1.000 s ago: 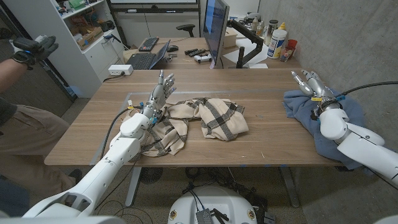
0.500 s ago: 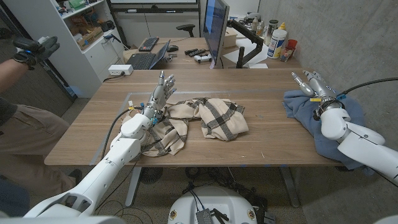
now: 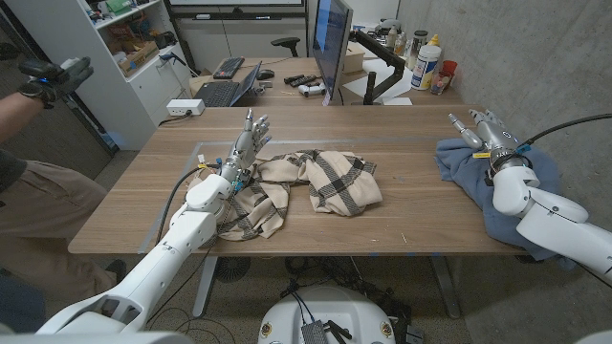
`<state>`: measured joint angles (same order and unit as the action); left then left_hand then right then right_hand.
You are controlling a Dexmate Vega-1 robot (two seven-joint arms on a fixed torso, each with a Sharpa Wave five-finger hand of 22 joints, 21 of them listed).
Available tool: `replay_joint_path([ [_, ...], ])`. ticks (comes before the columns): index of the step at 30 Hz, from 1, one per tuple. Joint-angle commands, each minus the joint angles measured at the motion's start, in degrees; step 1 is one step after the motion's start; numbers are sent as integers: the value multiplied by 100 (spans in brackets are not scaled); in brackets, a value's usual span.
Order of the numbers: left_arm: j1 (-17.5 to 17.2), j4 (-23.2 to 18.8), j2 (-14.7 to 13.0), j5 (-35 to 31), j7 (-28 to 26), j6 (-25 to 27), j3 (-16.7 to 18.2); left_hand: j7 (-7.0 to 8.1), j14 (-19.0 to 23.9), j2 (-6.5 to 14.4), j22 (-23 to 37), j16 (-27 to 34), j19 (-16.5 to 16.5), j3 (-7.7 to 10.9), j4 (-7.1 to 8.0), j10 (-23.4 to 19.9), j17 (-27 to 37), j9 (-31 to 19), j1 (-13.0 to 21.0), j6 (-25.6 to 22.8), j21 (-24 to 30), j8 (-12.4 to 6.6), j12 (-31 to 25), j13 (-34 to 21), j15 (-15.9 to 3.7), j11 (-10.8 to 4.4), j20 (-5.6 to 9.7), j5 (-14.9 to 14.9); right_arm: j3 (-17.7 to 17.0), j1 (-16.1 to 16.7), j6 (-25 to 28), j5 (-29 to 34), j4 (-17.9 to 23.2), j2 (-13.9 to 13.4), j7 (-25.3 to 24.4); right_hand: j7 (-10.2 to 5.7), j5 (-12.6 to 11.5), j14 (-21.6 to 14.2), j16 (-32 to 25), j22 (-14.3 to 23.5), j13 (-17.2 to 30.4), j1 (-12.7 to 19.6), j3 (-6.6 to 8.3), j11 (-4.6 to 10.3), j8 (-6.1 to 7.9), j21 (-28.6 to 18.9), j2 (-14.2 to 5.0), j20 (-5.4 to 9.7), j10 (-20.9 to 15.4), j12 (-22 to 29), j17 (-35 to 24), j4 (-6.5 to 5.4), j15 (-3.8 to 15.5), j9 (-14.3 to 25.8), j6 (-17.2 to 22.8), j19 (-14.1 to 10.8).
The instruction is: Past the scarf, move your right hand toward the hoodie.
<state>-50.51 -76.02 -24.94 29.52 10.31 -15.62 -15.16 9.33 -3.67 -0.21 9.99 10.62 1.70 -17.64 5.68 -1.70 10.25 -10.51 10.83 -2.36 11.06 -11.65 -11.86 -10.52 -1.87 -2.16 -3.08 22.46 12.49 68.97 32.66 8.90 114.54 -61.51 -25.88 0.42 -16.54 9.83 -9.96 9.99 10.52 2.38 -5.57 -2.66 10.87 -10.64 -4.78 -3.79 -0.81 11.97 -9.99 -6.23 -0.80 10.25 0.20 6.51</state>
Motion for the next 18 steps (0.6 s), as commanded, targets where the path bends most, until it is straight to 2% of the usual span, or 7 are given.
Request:
replay_joint_path([
  [1, 35, 27, 22, -11, 44, 20, -1, 27, -55, -5, 18, 17, 43, -31, -4, -30, 11, -19, 50, -31, 15, 12, 9, -30, 1, -9, 9, 21, 89, 49, 428, 183, 117, -91, -53, 0, 17, 254, -33, 30, 28, 28, 0, -8, -2, -33, -5, -20, 4, 45, -16, 14, 29, 25, 3, 49],
  [7, 42, 27, 15, -20, 58, 38, -1, 30, -52, -4, 18, 18, 38, -32, -4, -34, 11, -19, 51, -30, 13, 15, 9, -30, 7, -8, 8, 20, 90, 90, 551, 185, 142, -102, -63, -4, 17, 256, -33, 30, 28, 29, 0, -5, -2, -36, -4, -20, 7, 45, -16, 16, 31, 25, 1, 50],
  [12, 58, 36, 15, -30, 71, 59, -7, 31, -56, -3, 18, 17, 37, -32, -3, -33, 11, -19, 51, -33, 12, 16, 9, -30, 15, -8, 11, 19, 11, 196, 354, 156, 106, -143, -131, -6, 18, 251, -36, 30, 28, 29, -2, -4, 2, -39, -1, -15, 6, 47, -16, 18, 34, 25, 13, 46],
  [18, 88, 79, 29, -41, 100, 51, -11, 28, -56, -2, 18, 17, 43, -33, -2, -29, 11, -20, 51, -33, 14, 18, 12, -30, 8, -14, 15, 18, 66, 181, 234, 197, 111, -363, 75, -21, 18, 245, -39, 30, 28, 29, -5, 1, 11, -42, 7, -17, 4, 49, -16, 21, 45, 26, 40, 45],
])
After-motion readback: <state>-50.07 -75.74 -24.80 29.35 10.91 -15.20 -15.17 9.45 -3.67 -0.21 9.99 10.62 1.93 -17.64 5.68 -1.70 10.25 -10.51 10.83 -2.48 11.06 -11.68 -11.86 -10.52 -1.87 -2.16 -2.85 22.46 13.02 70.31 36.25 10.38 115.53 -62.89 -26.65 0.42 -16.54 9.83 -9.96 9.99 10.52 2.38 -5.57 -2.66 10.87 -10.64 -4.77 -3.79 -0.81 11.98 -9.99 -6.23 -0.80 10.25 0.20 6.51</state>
